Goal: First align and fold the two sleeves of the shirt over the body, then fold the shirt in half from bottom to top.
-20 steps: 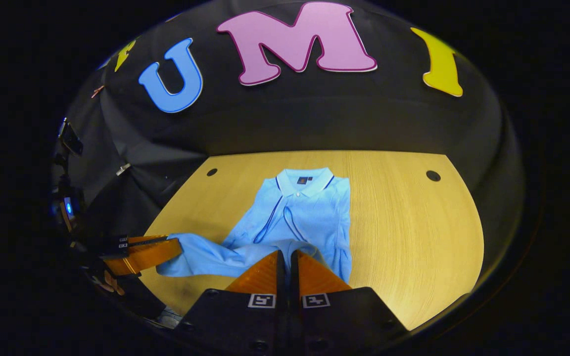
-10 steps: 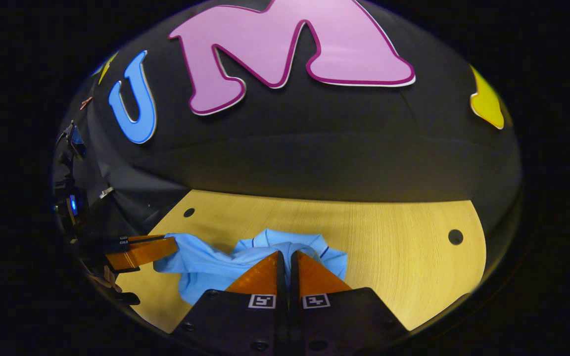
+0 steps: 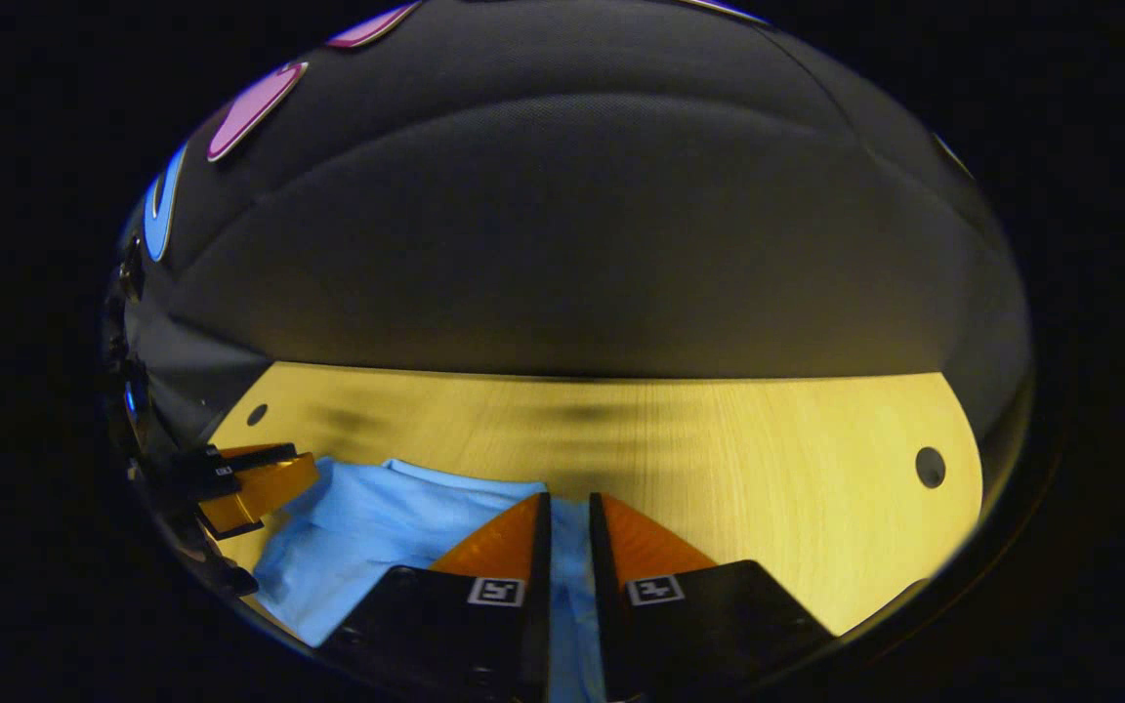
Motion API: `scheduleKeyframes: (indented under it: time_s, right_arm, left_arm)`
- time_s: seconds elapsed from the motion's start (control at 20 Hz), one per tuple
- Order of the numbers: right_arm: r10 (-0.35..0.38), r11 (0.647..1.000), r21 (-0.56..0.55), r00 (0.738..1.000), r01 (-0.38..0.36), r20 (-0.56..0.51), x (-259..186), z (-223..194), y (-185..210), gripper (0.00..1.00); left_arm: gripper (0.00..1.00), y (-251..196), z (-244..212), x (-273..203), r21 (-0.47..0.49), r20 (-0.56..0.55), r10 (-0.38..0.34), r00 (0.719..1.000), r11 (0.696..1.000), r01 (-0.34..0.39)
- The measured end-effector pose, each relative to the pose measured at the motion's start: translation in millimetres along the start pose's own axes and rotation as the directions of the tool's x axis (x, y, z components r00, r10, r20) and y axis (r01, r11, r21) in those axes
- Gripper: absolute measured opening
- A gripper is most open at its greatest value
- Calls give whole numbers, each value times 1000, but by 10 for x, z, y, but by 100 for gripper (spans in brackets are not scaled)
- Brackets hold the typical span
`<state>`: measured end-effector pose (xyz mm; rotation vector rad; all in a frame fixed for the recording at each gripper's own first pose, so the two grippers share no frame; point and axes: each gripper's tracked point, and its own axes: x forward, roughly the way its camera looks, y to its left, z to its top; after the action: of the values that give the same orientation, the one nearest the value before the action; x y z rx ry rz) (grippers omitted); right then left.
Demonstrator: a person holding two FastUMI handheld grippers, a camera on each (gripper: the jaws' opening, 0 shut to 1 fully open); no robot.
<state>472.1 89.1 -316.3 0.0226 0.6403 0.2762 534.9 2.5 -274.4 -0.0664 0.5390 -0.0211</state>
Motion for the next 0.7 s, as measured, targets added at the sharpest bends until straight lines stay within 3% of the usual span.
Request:
scheduleKeyframes:
  time_s: [0.1, 0.2, 0.5, 0.7]
  right_arm:
    - [4, 999, -39, 999, -3, 36, -114, 76, 1, 44]
    - [-4, 998, -61, 996, 10, 84, -392, 154, 24, 94]
    - [-13, 997, -75, 962, 35, 273, -1627, 463, 187, 96]
    - [-13, 997, -67, 934, 40, 358, -2662, 560, 349, 97]
  left_arm:
    - [72, -18, 98, -140, -15, 41, 9, 999, 1000, -8]
    - [100, -92, 268, -435, -8, 107, 12, 994, 1000, -11]
    - [99, -410, 682, -1963, 106, 304, -8, 953, 994, -25]
    - [98, -679, 644, -3130, 77, 380, -33, 924, 997, 4]
